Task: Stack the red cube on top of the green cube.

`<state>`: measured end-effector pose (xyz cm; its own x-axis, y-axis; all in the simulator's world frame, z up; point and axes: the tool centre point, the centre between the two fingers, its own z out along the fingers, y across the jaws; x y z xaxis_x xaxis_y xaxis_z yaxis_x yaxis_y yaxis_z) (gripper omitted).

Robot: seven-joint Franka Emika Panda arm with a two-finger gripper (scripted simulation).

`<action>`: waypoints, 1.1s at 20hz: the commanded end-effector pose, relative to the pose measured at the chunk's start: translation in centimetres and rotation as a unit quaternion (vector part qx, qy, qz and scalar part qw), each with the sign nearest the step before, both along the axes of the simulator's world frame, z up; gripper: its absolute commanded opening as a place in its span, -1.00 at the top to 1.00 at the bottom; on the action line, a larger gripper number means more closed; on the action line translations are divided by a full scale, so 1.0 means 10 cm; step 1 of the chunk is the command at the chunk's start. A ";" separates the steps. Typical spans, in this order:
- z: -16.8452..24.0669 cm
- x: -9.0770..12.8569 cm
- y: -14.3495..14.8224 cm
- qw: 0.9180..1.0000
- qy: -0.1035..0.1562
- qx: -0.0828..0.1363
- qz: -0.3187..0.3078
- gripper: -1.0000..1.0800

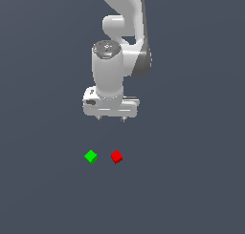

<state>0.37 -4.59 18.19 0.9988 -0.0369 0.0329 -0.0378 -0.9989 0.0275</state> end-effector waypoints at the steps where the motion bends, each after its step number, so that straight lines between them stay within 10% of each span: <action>1: 0.00 0.00 0.00 1.000 0.000 0.000 0.000 -0.92; 22: -0.54 0.51 -0.01 0.990 0.009 0.006 0.143 -0.92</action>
